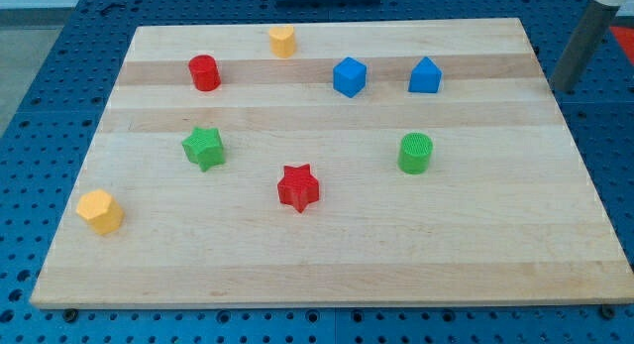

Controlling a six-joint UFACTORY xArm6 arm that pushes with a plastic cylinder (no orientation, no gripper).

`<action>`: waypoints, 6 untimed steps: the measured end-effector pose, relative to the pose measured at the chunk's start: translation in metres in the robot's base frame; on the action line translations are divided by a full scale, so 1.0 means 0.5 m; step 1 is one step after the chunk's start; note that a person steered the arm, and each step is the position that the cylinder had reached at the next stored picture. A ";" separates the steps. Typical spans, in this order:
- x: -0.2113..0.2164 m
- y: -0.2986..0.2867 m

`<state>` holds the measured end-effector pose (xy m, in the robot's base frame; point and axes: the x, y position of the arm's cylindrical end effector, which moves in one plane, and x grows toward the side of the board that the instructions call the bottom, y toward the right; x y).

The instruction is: Slide the green circle towards the bottom right

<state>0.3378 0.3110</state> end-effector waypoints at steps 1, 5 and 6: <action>0.008 -0.038; 0.136 -0.296; 0.133 -0.395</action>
<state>0.4041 0.1132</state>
